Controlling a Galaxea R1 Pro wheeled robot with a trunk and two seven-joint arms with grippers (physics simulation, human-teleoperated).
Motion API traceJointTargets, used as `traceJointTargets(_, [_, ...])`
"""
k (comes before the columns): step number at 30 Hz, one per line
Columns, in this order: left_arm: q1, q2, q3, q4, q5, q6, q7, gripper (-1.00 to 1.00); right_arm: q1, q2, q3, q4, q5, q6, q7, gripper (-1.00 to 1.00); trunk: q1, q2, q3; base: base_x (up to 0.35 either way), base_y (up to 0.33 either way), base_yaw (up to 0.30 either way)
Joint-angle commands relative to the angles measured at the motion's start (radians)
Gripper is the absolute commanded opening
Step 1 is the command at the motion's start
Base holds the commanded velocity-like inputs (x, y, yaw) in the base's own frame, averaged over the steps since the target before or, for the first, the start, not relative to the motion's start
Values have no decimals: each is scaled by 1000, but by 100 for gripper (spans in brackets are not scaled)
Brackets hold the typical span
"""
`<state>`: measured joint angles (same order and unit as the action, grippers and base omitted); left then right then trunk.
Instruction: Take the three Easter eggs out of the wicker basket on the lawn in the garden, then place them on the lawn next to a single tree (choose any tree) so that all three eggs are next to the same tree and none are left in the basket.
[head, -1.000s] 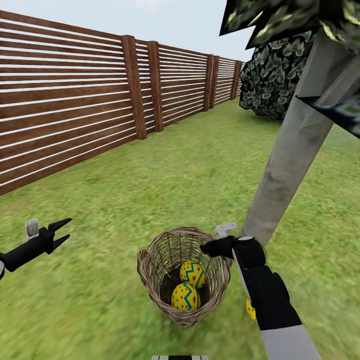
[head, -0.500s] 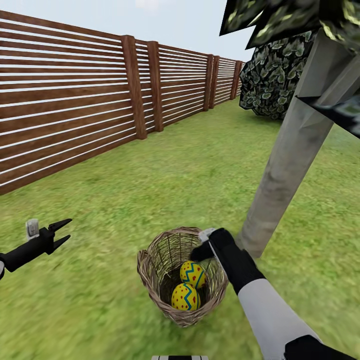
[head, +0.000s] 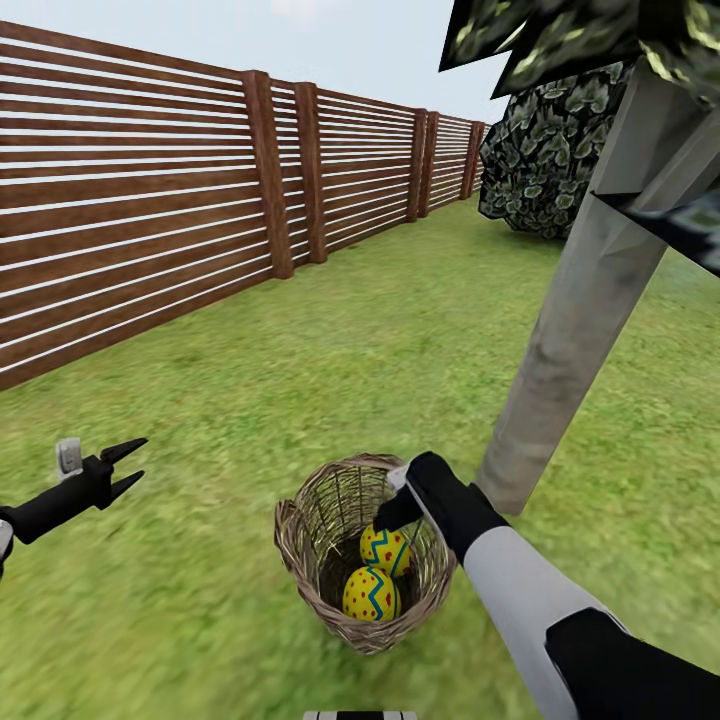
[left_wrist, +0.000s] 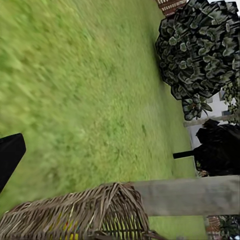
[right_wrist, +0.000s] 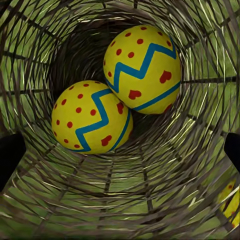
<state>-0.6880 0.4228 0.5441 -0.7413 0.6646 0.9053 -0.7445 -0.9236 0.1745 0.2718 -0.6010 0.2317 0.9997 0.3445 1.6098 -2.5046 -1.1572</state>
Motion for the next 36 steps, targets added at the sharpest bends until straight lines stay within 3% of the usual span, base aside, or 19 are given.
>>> traceJointTargets(1, [-1, -1, 2, 0, -2, 4, -4, 100, -6, 0, 1, 6, 6, 2, 8, 100, 0, 0, -1, 0, 0, 0])
traceJointTargets(11, [-1, 0, 2, 0, -1, 4, -4, 100, -14, -4, 4, -5, 5, 1, 12, 100, 4, -2, -36, 0, 0, 0])
traceJointTargets(14, [-1, -1, 1, 0, 0, 4, -4, 100, -19, -7, 33, -23, 9, -7, 13, 100, 5, -3, -47, 0, 0, 0])
traceJointTargets(19, [-1, -1, 2, 1, 0, 4, -4, 100, -36, -12, 213, -32, 12, -17, 14, 100, 5, -3, -47, 0, 0, 0])
traceJointTargets(20, [-1, -1, 1, 1, 0, 4, -4, 100, -45, -12, 300, -31, 11, -18, 24, 100, 5, -3, -47, 0, 0, 0])
traceJointTargets(21, [-1, -1, 1, 1, 0, 4, -4, 100, -48, -13, 333, -31, 11, -19, 37, 100, 5, -3, -47, 0, 0, 0])
traceJointTargets(22, [-1, -1, 1, 1, 0, 4, -4, 100, -52, -13, 378, -31, 13, -23, 74, 100, 5, -3, -47, 0, 0, 0])
traceJointTargets(25, [-1, -2, 1, 0, 0, 4, -4, 100, -56, -12, 454, -27, 37, -56, 177, 100, 5, -3, -47, 0, 0, 0])
traceJointTargets(26, [-1, -2, 0, 0, 0, 4, -4, 100, -57, -12, 474, -26, 58, -74, 209, 100, 5, -3, -47, 0, 0, 0])
traceJointTargets(28, [-1, -2, 0, 0, 0, 4, -4, 100, -62, -13, 504, -21, 139, -135, 303, 100, 5, -3, -47, 0, 0, 0])
traceJointTargets(31, [-1, -2, 0, 0, 0, 4, -4, 100, -66, -14, 510, -28, 190, -198, 452, 100, 5, -3, -47, 0, 0, 0])
traceJointTargets(36, [-1, -3, -1, 0, 0, 4, -4, 100, -78, -13, 512, -23, 217, -216, 500, 100, 6, -4, -55, 0, 0, 0])
